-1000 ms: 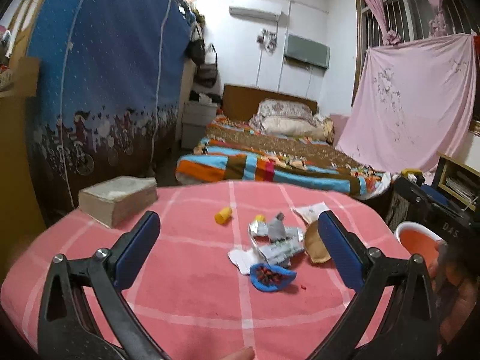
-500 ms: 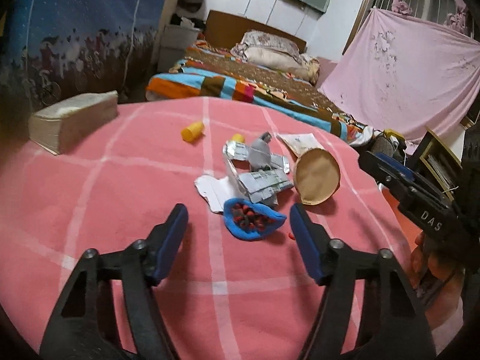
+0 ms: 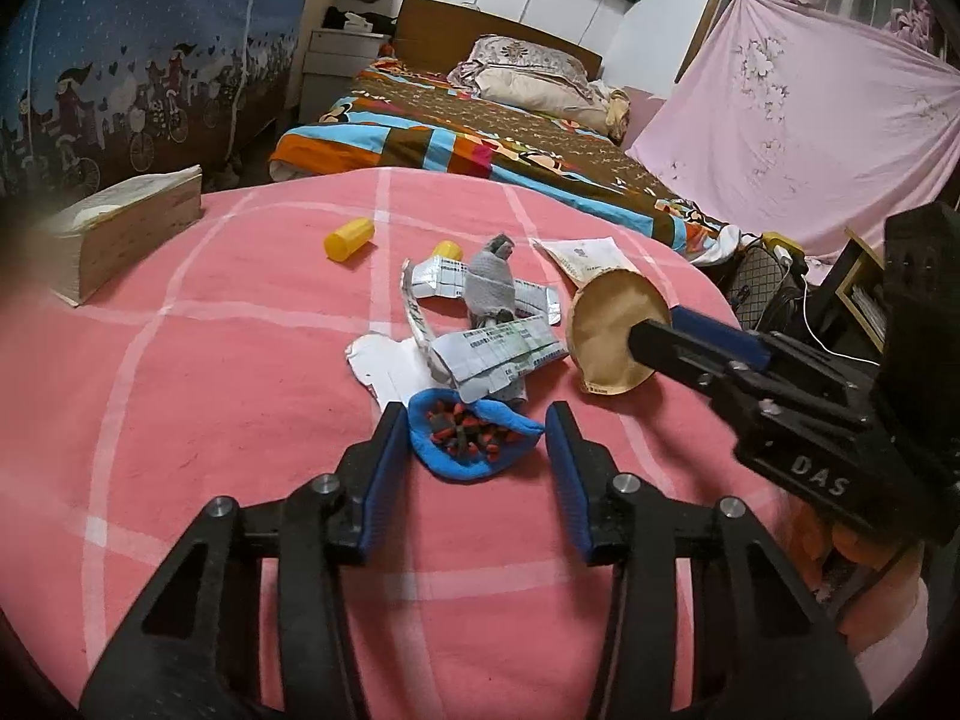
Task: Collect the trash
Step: 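Grasp the blue glove-like wrapper with the left tool while the right tool grasps the brown paper cup, then carry both items over the bucket and open both tools to drop them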
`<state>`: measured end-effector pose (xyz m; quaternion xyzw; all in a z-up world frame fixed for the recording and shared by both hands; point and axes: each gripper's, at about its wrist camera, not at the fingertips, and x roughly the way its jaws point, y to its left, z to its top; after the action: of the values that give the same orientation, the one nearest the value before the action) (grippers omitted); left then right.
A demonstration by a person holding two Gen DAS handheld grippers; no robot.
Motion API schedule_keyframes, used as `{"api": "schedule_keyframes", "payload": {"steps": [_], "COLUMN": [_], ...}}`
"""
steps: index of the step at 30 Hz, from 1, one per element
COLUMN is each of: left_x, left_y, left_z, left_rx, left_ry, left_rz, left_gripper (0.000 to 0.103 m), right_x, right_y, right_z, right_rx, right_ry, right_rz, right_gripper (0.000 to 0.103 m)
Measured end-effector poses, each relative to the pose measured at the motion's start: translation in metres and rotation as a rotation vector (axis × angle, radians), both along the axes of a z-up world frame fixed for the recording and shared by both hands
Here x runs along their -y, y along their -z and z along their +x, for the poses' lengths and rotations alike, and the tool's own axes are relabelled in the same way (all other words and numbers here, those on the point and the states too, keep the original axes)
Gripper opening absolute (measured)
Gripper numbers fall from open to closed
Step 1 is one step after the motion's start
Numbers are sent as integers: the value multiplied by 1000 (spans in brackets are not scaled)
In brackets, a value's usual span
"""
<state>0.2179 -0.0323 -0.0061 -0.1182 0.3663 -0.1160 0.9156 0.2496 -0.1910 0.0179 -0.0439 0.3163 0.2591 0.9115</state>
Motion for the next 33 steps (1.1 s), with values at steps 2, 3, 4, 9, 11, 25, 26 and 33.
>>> {"api": "schedule_keyframes", "payload": {"steps": [2,3,4,9,11,25,26,33], "left_x": [-2,-1,0,1,2,23,27,61], "left_y": [0,-1,-1,-2,-4,-55,-60,-87], "left_z": [-2,-2,-3,-11,-17,-40,-41,-41], "left_rx": [1,2,3,3,11,302,326,456], "left_ry": [-1,-1,0,15,20,-5,-2,64], "left_rz": [-2,-2,-1,-3,-6,21,23,19], "left_gripper": [29,29,29,28,28,28,28,28], "right_x": [-4,-5,-5,-2,0,39,43,82], "right_y": [2,2,1,-5,-10,-45,-47,-63], "right_z": [0,-1,-3,-15,-20,-70,-73,-91], "right_rx": [-8,-6,-1,49,74,360,387,547], "right_ry": [-13,-18,-21,-27,-21,44,63,227], "right_rz": [-11,-14,-16,-1,8,162,159,171], "right_gripper": [21,16,14,13,13,13,13,13]}}
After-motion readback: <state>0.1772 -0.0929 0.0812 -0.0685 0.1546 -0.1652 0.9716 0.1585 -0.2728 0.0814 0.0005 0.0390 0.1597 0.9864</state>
